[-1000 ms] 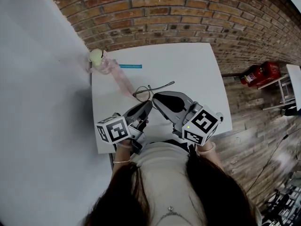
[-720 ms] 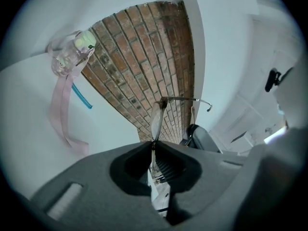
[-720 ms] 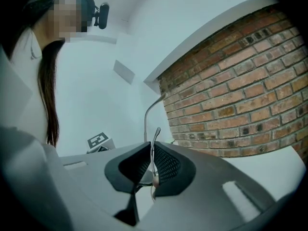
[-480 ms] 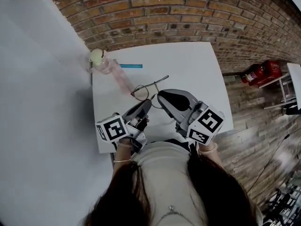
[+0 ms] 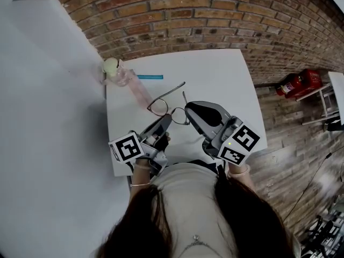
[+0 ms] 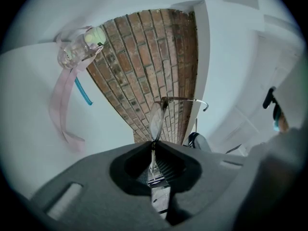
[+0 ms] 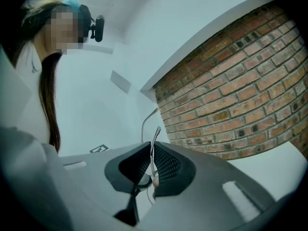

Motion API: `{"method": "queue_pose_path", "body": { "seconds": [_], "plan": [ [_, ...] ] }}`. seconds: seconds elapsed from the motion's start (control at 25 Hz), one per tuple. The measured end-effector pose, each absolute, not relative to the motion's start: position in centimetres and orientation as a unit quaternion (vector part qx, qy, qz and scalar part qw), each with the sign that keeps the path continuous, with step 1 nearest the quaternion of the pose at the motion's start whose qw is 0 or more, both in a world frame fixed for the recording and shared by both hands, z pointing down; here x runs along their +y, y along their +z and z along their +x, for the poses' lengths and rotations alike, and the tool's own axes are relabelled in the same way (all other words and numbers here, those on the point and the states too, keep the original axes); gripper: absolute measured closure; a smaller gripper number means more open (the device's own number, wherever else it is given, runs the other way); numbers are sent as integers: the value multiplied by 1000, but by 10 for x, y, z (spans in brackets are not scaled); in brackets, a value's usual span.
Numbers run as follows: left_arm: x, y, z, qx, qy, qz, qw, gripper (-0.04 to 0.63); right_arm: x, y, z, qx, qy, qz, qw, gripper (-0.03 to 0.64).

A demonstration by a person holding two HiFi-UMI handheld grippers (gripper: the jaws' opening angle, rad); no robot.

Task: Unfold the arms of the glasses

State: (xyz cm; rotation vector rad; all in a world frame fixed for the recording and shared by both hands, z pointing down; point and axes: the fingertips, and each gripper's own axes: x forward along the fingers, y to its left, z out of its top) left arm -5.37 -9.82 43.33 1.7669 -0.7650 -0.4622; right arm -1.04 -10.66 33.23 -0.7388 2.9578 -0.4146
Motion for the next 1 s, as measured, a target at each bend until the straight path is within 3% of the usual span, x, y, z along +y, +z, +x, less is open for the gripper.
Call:
{"method": "queue_pose_path", "body": {
  "seconds": [1.0],
  "plan": [
    [-101,424,-55,-299,-248,725,569,574,-112,328,6,956,-147,-250,54,591]
  ]
}}
